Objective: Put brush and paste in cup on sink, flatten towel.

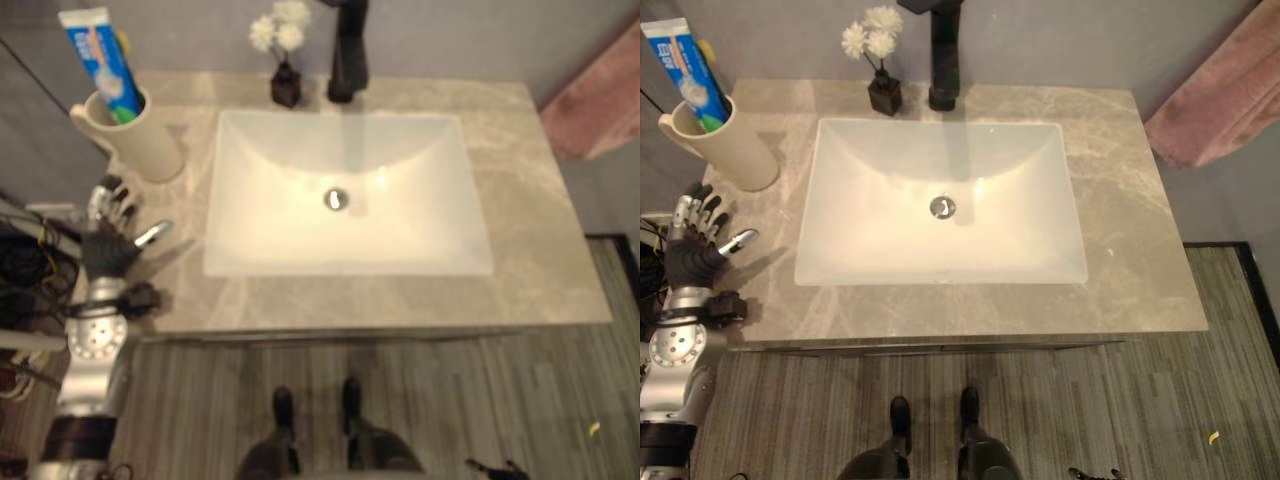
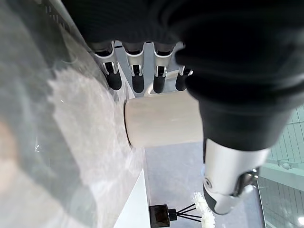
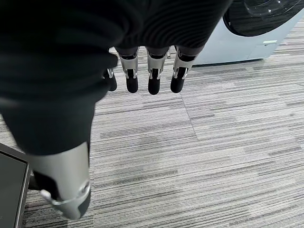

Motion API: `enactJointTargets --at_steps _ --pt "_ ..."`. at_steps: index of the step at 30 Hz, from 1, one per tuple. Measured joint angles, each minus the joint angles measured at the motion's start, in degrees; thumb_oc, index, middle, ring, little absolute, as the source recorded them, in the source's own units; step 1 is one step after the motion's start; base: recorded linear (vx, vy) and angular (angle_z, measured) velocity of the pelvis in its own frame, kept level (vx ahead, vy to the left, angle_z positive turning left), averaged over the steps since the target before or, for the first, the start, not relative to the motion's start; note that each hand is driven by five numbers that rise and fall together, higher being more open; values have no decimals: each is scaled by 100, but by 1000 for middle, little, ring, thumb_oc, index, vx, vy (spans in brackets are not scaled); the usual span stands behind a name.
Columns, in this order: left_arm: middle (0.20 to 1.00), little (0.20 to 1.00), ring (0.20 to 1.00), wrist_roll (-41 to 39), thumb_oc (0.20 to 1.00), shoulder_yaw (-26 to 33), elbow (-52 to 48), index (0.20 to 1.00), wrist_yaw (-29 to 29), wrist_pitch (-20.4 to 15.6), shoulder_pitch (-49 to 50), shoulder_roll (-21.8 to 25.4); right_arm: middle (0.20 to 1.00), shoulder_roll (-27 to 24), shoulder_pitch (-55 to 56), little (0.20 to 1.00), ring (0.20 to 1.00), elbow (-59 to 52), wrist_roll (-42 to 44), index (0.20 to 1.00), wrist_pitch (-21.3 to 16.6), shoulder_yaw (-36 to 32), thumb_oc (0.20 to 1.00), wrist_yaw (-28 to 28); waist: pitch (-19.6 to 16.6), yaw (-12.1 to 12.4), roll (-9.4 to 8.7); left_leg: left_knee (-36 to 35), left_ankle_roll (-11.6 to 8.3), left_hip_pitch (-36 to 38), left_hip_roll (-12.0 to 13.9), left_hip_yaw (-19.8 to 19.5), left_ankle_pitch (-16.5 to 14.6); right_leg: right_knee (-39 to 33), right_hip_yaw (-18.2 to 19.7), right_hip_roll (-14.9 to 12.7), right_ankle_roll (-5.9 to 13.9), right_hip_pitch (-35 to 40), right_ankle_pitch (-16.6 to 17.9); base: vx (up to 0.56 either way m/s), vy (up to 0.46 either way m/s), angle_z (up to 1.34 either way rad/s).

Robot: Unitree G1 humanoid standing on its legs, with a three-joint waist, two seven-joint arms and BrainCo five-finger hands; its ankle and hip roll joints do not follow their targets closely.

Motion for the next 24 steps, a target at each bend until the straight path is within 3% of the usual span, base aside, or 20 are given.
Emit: enactJointTargets --at_steps 14,24 --pt "1000 1000 1000 2 1000 -8 203 1000 10 1 -298 49 1000 -67 -7 1000 1000 -3 0 1000 -27 2 1000 -2 37 -29 -18 -1 -3 -13 5 29 -3 -13 13 4 3 -20 -3 0 0 0" --pt "1000 1000 1000 2 1000 -45 210 1000 203 -13 -796 386 1000 -108 -17 1000 1000 -82 3 1000 -90 126 1000 -1 146 -38 -64 1 -8 -277 3 34 22 16 20 5 0 -291 24 0 0 0"
